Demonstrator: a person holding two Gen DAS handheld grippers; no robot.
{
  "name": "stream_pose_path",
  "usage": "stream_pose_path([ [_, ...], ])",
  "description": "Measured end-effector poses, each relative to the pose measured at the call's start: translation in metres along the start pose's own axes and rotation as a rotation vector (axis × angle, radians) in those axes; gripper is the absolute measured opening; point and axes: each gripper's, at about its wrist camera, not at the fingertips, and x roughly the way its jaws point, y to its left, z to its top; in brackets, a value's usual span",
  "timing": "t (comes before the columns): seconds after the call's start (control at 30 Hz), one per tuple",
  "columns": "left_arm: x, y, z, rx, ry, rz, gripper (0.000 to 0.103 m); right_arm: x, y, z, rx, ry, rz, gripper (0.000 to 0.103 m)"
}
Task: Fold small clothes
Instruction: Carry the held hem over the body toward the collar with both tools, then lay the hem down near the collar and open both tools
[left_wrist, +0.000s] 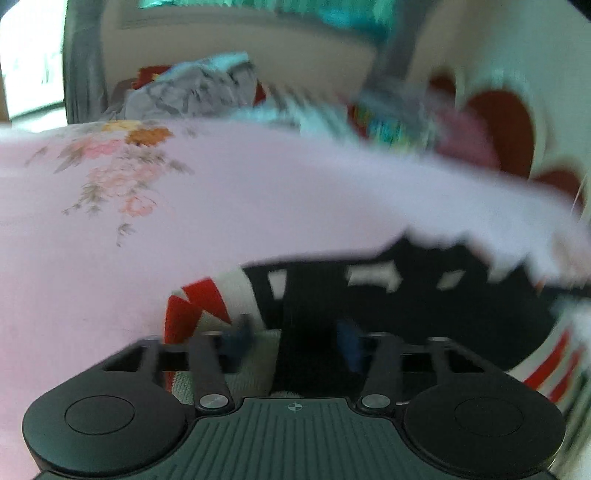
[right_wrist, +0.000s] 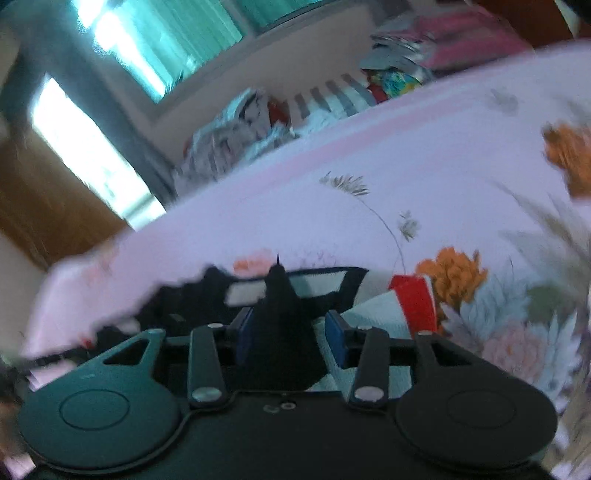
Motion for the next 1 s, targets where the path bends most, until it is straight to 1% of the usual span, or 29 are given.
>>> stream_pose_path([
  [0.03,-0.001,-0.009,0.000,0.052,-0.007,0.025,0.038,0.006,0.009,-0.001,-0.061,0.013,-0.042,0.043],
  [0.07,-0.001,-0.016,-0.001,0.092,-0.016,0.045,0.021,0.009,0.018,-0.002,-0.123,0.015,-0.083,0.034],
  [0.1,-0.004,-0.019,-0.001,0.106,-0.034,0.056,0.009,0.011,0.025,-0.003,-0.183,0.019,-0.119,0.020],
  [0.13,-0.008,-0.021,-0.001,0.103,-0.071,0.063,0.005,0.013,0.030,-0.003,-0.228,0.031,-0.136,0.004],
  [0.17,-0.014,-0.022,-0.002,0.091,-0.118,0.072,0.005,0.011,0.033,-0.003,-0.246,0.018,-0.138,0.004],
  [0.2,-0.022,-0.021,-0.003,0.078,-0.167,0.081,0.005,0.005,0.036,-0.003,-0.263,-0.021,-0.137,0.004],
  [0.27,-0.030,-0.016,-0.003,0.053,-0.246,0.104,0.005,-0.005,0.033,0.000,-0.253,-0.094,-0.134,0.004],
  [0.3,-0.030,-0.013,0.000,0.044,-0.267,0.110,0.005,-0.009,0.031,0.001,-0.240,-0.119,-0.138,0.004],
  [0.33,-0.026,-0.011,0.002,0.041,-0.259,0.122,0.005,-0.009,0.028,0.001,-0.228,-0.129,-0.151,0.004],
  [0.4,-0.011,-0.008,0.007,0.045,-0.215,0.126,0.005,0.001,0.021,0.000,-0.215,-0.093,-0.182,0.004],
  [0.47,0.011,-0.011,0.009,0.073,-0.150,0.147,0.005,0.017,0.012,-0.005,-0.193,-0.044,-0.212,0.004],
  [0.5,0.019,-0.012,0.008,0.089,-0.139,0.159,0.005,0.020,0.008,-0.008,-0.183,-0.046,-0.217,0.004],
  [0.53,0.024,-0.016,0.006,0.111,-0.150,0.170,0.005,0.021,0.006,-0.009,-0.171,-0.056,-0.215,0.004],
  [0.63,0.022,-0.021,0.004,0.130,-0.150,0.171,0.005,0.019,0.007,-0.007,-0.156,-0.053,-0.221,0.006],
  [0.67,0.019,-0.020,0.004,0.120,-0.148,0.163,0.010,0.019,0.011,-0.005,-0.158,-0.051,-0.236,0.011],
  [0.7,0.013,-0.020,0.006,0.108,-0.143,0.166,0.015,0.014,0.018,-0.004,-0.176,-0.067,-0.259,0.017],
  [0.73,0.005,-0.025,0.008,0.108,-0.150,0.189,0.030,0.007,0.030,-0.005,-0.219,-0.103,-0.274,0.027],
  [0.77,-0.007,-0.035,0.009,0.125,-0.185,0.234,0.040,0.003,0.041,-0.007,-0.248,-0.124,-0.251,0.026],
  [0.8,-0.015,-0.049,0.010,0.143,-0.211,0.263,0.041,0.003,0.054,-0.009,-0.265,-0.117,-0.186,0.024],
  [0.83,-0.020,-0.066,0.012,0.157,-0.218,0.253,0.041,0.007,0.069,-0.013,-0.293,-0.098,-0.152,0.023],
  [0.9,-0.020,-0.095,0.016,0.168,-0.214,0.197,0.041,0.023,0.098,-0.022,-0.361,-0.060,-0.138,0.029],
  [0.93,-0.015,-0.109,0.015,0.177,-0.193,0.151,0.041,0.032,0.111,-0.027,-0.381,-0.036,-0.113,0.032],
  [1.0,-0.004,-0.128,0.007,0.210,-0.149,0.084,0.041,0.043,0.126,-0.034,-0.399,-0.003,-0.064,0.030],
])
